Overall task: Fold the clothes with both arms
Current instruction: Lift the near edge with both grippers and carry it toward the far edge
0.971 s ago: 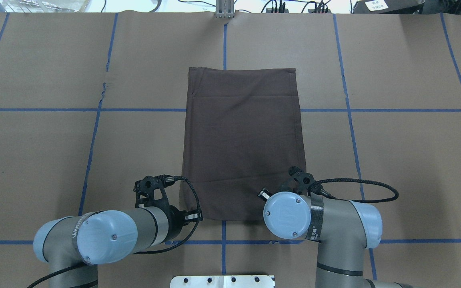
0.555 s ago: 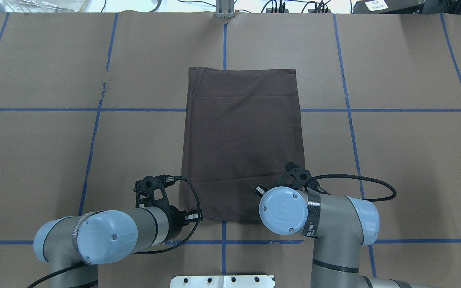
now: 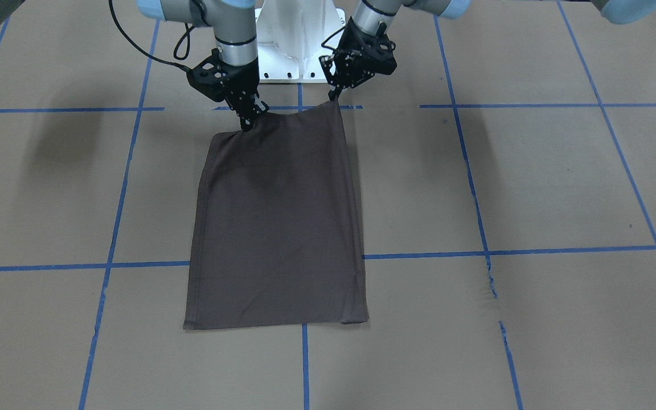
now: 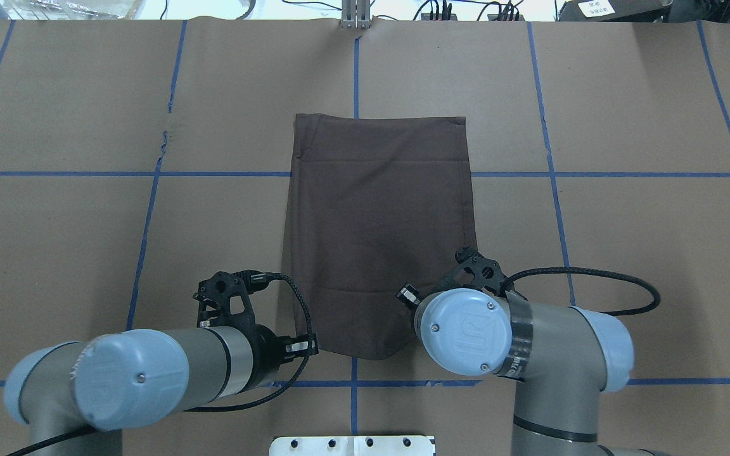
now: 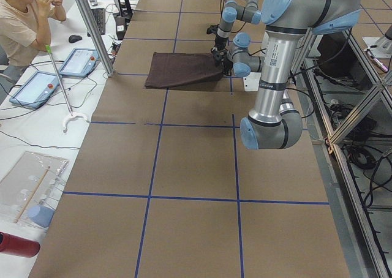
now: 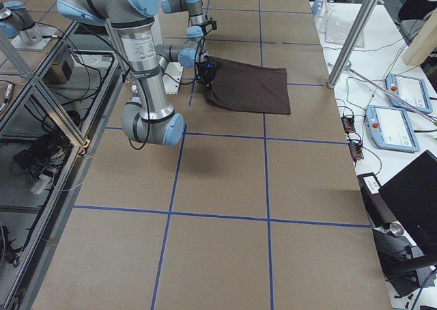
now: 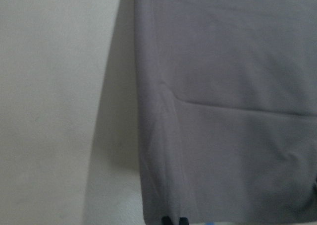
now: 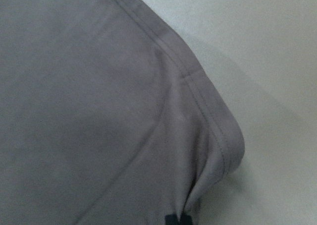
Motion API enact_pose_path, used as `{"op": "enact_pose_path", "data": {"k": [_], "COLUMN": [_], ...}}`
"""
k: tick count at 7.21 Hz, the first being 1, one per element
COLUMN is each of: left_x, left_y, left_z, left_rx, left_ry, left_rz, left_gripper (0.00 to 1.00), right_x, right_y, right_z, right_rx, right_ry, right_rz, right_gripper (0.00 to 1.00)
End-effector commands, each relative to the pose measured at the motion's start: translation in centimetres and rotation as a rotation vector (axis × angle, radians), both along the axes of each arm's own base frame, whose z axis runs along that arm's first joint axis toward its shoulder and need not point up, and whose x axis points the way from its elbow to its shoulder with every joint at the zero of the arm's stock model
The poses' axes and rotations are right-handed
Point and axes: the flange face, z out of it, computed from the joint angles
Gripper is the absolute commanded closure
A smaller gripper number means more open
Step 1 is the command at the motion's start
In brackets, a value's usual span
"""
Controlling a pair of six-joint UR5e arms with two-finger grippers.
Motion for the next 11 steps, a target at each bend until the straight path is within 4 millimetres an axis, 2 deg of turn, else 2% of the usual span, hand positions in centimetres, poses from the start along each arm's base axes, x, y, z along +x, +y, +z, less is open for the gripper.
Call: {"op": "enact_pose_path", "data": {"k": [1, 2, 3, 5, 6, 7, 8, 10, 11], "left_x": [-7.9, -9.8, -9.2, -7.2, -7.9, -8.3, -7.4, -3.8, -1.7], "left_y": [2.1, 2.7, 1.8, -4.9, -9.3, -13.8, -18.2, -24.6, -26.7], "left_z": [-5.0, -5.8, -5.9, -7.2, -6.4, -6.4, -6.4, -2.7, -1.3], "left_rx": [-0.017, -0.027, -0.027, 0.027, 0.069, 0.091, 0.103, 0.123, 0.123], "left_ry": [-0.003, 0.001, -0.010, -0.049, -0.091, -0.128, -0.174, -0.190, -0.197], "left_rz": [0.040, 0.066, 0.047, -0.037, -0.059, -0.075, -0.108, -0.147, -0.152], "left_gripper": [1.00, 1.00, 1.00, 1.00, 1.00, 1.00, 1.00, 1.00, 1.00], "right_x": [7.3, 8.7, 7.9, 6.1, 5.3, 3.7, 2.1, -0.9, -2.0], "right_y": [3.6, 4.2, 4.2, -1.3, -3.5, -5.3, -7.4, -11.5, -13.3], "right_z": [-5.3, -6.1, -6.1, -6.9, -6.9, -6.1, -4.8, -4.6, -3.5], "right_rx": [-0.002, -0.001, 0.004, 0.043, 0.054, 0.062, 0.061, 0.063, 0.066], "right_ry": [-0.041, -0.054, -0.047, 0.000, 0.014, 0.008, 0.012, 0.046, 0.053], "right_rz": [-0.032, -0.041, -0.051, 0.001, 0.019, 0.037, 0.059, 0.086, 0.100], "right_gripper": [1.00, 1.00, 1.00, 1.00, 1.00, 1.00, 1.00, 1.00, 1.00]}}
